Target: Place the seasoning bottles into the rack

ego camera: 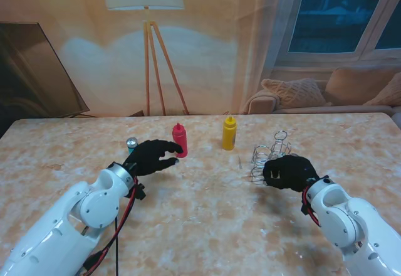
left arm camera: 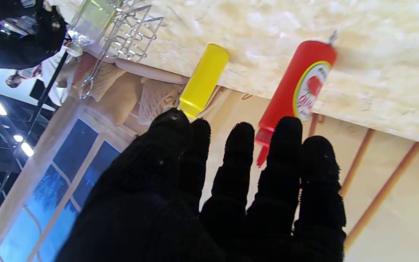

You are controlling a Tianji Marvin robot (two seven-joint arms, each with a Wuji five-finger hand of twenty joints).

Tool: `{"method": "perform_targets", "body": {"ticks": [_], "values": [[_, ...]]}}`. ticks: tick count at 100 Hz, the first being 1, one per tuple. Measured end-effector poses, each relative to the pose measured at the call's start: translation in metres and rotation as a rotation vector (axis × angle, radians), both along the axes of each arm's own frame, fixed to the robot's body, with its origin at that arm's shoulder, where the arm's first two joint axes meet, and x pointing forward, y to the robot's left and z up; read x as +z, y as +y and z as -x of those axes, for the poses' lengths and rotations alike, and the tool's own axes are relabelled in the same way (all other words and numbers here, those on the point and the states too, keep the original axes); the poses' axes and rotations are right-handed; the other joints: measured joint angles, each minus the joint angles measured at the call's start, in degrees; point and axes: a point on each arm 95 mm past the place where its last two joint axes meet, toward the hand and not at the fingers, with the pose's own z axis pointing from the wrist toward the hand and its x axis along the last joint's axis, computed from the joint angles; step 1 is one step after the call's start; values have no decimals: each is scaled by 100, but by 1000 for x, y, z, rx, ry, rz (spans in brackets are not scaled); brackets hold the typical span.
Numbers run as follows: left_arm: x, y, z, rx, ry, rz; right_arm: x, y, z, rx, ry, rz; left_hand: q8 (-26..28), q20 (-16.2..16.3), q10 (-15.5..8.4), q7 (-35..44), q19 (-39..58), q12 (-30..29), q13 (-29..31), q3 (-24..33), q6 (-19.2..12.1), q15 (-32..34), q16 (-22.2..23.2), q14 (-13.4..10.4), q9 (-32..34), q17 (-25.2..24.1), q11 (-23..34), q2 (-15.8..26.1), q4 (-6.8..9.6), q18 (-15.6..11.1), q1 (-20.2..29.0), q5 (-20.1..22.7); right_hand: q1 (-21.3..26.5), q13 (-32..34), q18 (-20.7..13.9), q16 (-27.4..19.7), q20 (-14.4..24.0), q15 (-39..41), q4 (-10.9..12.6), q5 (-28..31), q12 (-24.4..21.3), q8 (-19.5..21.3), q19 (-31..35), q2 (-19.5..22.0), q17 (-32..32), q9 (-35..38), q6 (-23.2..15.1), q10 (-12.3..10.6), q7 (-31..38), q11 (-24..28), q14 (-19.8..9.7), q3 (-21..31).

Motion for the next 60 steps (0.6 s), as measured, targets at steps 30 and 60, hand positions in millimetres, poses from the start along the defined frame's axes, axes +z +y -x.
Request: {"method": "perform_targets", "body": {"ticks": [30, 60], "values": [[37, -28, -32, -81, -109, -47, -1, 1, 0, 2, 12, 3, -155, -338, -73, 1, -629, 5, -505, 821, 6, -449, -260, -210, -443, -219, -172, -79, -5, -230, -476, -20, 0, 0, 1, 0, 0, 0, 0, 0, 0, -2, 0, 0, -1, 0, 0, 0, 0, 0, 0, -1], [42, -31, -52, -82, -177, -114, -1, 2, -3, 4, 25, 4, -728, -1123, -229, -508, -1520, -296, -1302, 1505, -62, -1104, -882, -433, -1561, -663, -560, -690, -6, -553, -1138, -1064, 0, 0, 1, 0, 0, 0, 1, 0, 0, -3, 0, 0, -2, 0, 0, 0, 1, 0, 0, -1]]}}
